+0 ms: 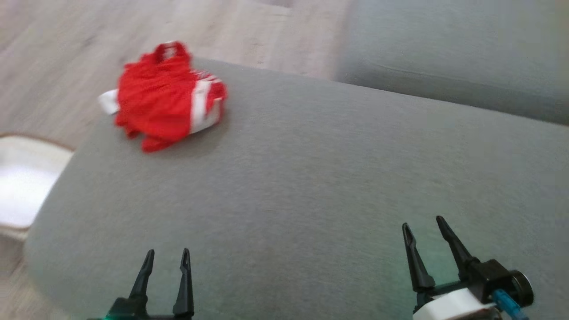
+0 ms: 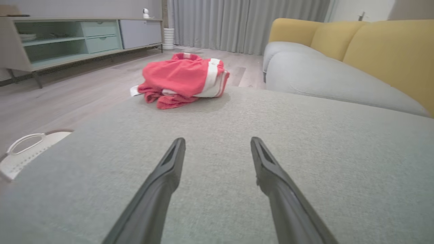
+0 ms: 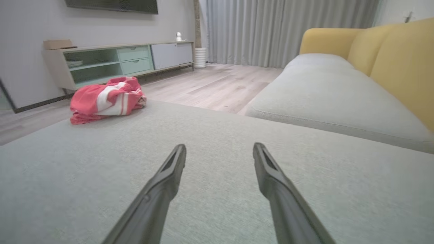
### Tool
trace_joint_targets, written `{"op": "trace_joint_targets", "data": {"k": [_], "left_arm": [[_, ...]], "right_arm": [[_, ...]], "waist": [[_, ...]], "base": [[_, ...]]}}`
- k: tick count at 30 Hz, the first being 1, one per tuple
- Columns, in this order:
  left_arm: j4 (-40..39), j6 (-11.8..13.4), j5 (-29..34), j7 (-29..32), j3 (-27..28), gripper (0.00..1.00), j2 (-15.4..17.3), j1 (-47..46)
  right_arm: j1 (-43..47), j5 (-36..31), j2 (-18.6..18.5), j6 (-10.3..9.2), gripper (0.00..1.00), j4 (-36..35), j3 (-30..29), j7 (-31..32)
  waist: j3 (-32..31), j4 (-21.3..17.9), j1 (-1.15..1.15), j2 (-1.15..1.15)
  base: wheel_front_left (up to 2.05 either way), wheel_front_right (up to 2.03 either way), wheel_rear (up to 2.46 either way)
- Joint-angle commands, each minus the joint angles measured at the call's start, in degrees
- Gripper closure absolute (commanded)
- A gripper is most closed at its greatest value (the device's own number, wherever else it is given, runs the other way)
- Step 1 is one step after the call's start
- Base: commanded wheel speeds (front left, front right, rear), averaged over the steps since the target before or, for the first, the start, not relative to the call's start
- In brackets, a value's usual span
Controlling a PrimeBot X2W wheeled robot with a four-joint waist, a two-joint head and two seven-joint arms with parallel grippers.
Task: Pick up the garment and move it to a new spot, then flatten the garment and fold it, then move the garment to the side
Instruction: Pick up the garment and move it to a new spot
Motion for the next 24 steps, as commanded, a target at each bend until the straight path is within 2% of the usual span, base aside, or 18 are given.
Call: {"op": "trace_joint_targets", "data": {"k": [1,6,16,20,24], "left_arm": [[-2.3,0.5,0.4,0.0,1.6,0.0,0.8,-2.8],[-3.6,1.4,-0.4,-0.2,2.6,0.0,1.1,-1.8],[-5.0,2.5,-1.4,-1.4,3.9,0.0,1.2,-0.7],[-7.5,2.2,-1.2,-1.2,4.9,0.0,3.4,-2.2],[-15.1,2.0,-1.0,1.1,7.6,0.0,7.3,-6.6]], "right_arm": [[-2.2,0.2,-0.5,0.44,0.0,-1.9,1.6,-0.8],[-3.4,0.3,-0.5,0.44,0.0,-1.3,4.1,-0.8],[-5.4,-0.6,-0.5,0.44,0.0,0.0,6.2,-0.8],[-4.5,-0.5,-0.5,0.44,0.0,-0.9,5.5,-0.8],[-4.4,-2.2,-0.5,0.44,0.0,-2.4,4.6,-0.8]], "waist": [[0.3,7.1,0.0,0.0],[0.9,12.3,0.0,0.0],[1.3,12.6,0.0,0.0],[1.1,12.4,0.0,0.0],[3.5,10.5,0.0,0.0]], "base": [[0.0,0.0,0.0],[0.0,0.0,0.0],[0.0,0.0,0.0],[0.0,0.0,0.0],[0.0,0.0,0.0]]}}
